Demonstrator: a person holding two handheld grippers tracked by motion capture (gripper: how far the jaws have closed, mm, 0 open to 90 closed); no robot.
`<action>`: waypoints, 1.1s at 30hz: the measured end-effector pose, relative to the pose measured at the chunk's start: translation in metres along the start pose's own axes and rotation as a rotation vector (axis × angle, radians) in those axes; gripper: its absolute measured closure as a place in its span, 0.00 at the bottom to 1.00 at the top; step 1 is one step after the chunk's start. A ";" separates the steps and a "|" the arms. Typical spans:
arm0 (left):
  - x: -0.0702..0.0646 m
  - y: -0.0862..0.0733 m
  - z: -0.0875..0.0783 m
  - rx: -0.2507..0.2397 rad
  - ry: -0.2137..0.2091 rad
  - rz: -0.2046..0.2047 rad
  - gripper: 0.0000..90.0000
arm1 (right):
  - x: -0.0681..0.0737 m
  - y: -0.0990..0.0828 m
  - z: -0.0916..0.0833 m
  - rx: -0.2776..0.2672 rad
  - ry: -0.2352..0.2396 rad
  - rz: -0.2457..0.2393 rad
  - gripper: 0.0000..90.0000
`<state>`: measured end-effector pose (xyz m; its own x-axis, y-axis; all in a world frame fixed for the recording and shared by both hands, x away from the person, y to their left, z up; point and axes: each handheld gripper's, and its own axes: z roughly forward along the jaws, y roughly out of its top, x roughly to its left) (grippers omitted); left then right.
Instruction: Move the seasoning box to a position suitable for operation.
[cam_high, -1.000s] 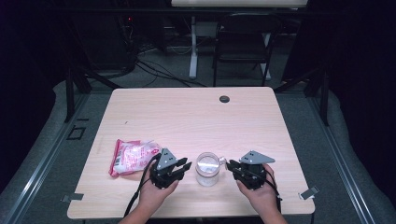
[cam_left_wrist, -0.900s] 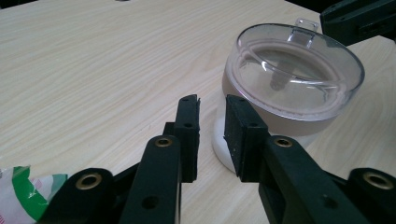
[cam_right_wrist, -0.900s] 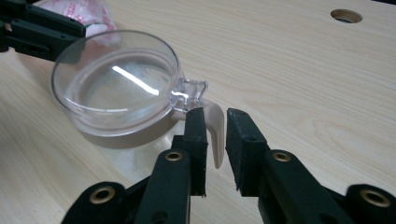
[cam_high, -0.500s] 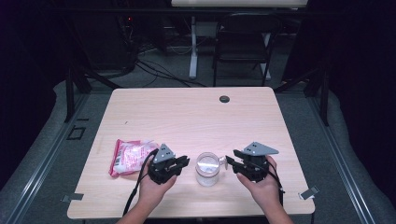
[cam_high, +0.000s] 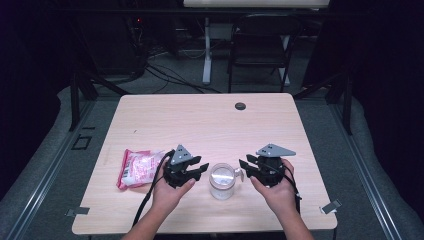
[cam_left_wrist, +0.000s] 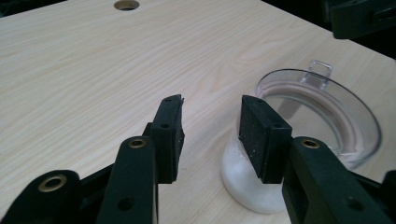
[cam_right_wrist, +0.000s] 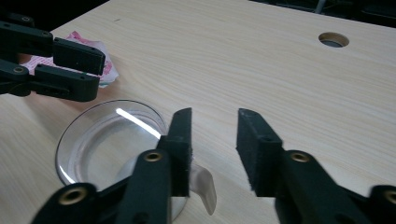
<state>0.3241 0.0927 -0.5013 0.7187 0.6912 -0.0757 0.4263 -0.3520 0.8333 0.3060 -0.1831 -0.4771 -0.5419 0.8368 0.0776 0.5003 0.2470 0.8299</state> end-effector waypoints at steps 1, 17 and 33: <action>-0.001 0.000 0.001 0.003 -0.008 -0.004 0.70 | 0.000 -0.001 0.000 -0.007 -0.003 -0.001 0.79; -0.013 -0.021 -0.001 0.048 -0.054 0.059 1.00 | 0.005 -0.011 0.006 0.029 0.033 0.001 0.92; -0.021 -0.027 0.003 0.122 -0.076 0.082 1.00 | 0.005 -0.012 0.010 0.046 0.067 0.015 0.97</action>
<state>0.2996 0.0857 -0.5237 0.7914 0.6089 -0.0550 0.4244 -0.4823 0.7663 0.3039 -0.1770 -0.4926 -0.5775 0.8062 0.1283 0.5385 0.2580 0.8022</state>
